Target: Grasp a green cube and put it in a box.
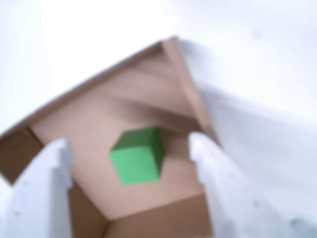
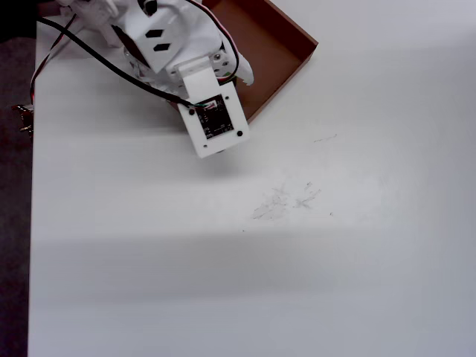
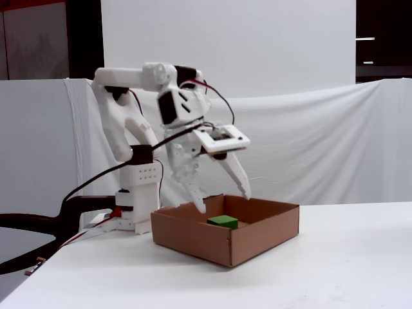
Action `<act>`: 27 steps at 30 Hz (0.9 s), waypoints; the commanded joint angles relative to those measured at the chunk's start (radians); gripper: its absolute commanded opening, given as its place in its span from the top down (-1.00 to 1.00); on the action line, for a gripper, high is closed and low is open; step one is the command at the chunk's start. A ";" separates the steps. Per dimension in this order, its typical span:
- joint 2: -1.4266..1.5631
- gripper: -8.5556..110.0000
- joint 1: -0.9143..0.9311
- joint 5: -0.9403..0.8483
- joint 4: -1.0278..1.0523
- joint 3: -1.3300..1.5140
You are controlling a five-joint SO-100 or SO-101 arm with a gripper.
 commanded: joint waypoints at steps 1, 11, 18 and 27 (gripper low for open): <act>0.114 0.33 0.077 -0.043 -0.029 -0.041; 0.419 0.47 0.354 -0.270 -0.077 0.181; 0.744 0.59 0.540 -0.410 -0.038 0.449; 1.000 0.63 0.681 -0.518 0.118 0.686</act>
